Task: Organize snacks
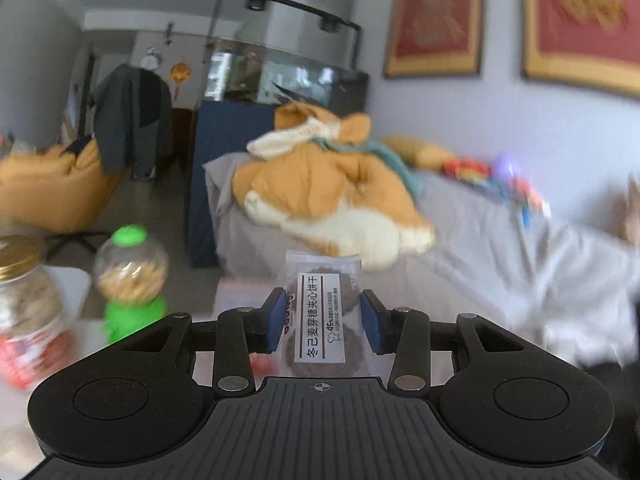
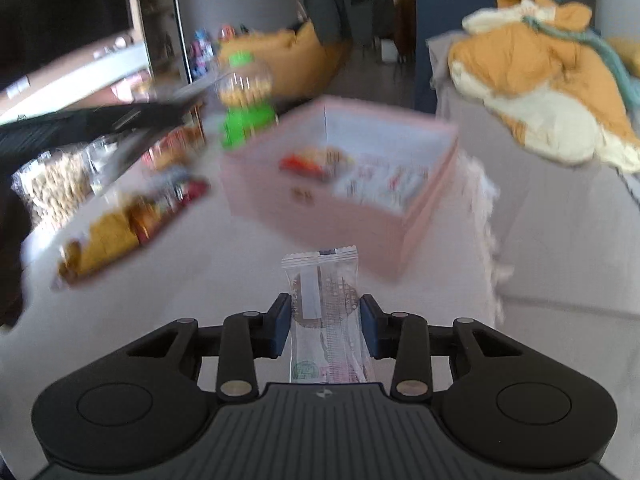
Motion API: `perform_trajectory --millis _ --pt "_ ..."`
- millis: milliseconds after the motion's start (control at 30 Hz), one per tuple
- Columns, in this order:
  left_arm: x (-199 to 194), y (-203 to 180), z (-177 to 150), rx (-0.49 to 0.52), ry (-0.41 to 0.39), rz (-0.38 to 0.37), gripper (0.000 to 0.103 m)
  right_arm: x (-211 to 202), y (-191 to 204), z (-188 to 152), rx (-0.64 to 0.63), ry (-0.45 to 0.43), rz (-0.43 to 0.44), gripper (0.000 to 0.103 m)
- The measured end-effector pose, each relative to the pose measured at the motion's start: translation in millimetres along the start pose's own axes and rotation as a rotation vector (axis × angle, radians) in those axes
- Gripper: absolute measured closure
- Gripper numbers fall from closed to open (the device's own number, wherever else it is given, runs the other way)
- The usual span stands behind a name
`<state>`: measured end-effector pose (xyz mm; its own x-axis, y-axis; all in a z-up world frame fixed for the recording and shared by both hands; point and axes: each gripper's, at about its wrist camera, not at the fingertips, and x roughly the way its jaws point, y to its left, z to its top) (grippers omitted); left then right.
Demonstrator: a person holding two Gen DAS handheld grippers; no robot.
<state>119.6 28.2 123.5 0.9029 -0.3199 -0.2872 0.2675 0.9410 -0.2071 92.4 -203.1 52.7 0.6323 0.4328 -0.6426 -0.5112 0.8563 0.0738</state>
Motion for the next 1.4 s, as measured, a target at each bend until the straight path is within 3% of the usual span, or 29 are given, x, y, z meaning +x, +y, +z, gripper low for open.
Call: perform_trajectory --millis 33,133,267,333,433,533,567,700,900,1000,1100,1167,1267,1400 --pt "23.9 8.4 3.3 -0.056 0.013 0.003 0.056 -4.4 -0.9 6.8 0.002 -0.017 0.000 0.067" --pt "78.4 37.4 -3.8 -0.203 0.159 0.043 0.059 -10.2 -6.6 23.3 0.027 -0.049 -0.002 0.067" --pt "62.5 72.2 -19.3 -0.300 0.102 -0.054 0.059 -19.6 -20.8 37.1 0.089 -0.094 -0.045 0.067" --pt "41.2 86.4 -23.4 -0.301 0.076 -0.051 0.059 -22.8 -26.0 50.7 0.105 -0.138 -0.064 0.067" --pt "11.0 109.4 -25.0 -0.280 0.063 0.061 0.059 -12.2 -27.5 86.6 0.108 -0.196 -0.092 0.066" --pt "-23.9 145.3 -24.8 -0.287 0.022 0.207 0.059 21.2 -23.6 128.4 0.097 -0.224 -0.108 0.049" --pt "-35.1 160.3 -27.8 -0.306 0.027 0.260 0.059 33.4 -22.2 137.7 0.105 -0.212 -0.117 0.038" --pt "-71.8 201.3 -51.6 -0.380 0.063 0.387 0.059 77.6 6.7 151.0 0.124 -0.133 -0.039 0.035" --pt "-113.9 214.1 -93.1 -0.429 0.115 0.396 0.059 140.7 99.4 152.0 0.056 -0.012 0.152 0.019" --pt "-133.1 205.2 -110.2 -0.416 0.092 0.410 0.059 176.1 147.8 157.5 0.007 0.016 0.189 0.018" --pt "-143.4 203.0 -123.8 -0.418 0.042 0.406 0.059 213.7 192.6 164.1 -0.060 0.018 0.151 0.018" --pt "-142.9 202.6 -128.2 -0.419 0.029 0.406 0.059 239.4 214.8 164.7 -0.117 0.069 0.138 0.018" --pt "-142.5 209.1 -130.1 -0.454 0.024 0.384 0.059 259.8 231.8 159.7 -0.201 0.122 0.067 0.032" --pt "-149.1 216.2 -134.1 -0.490 0.008 0.364 0.059 239.8 222.3 147.9 -0.208 0.157 0.130 0.041"
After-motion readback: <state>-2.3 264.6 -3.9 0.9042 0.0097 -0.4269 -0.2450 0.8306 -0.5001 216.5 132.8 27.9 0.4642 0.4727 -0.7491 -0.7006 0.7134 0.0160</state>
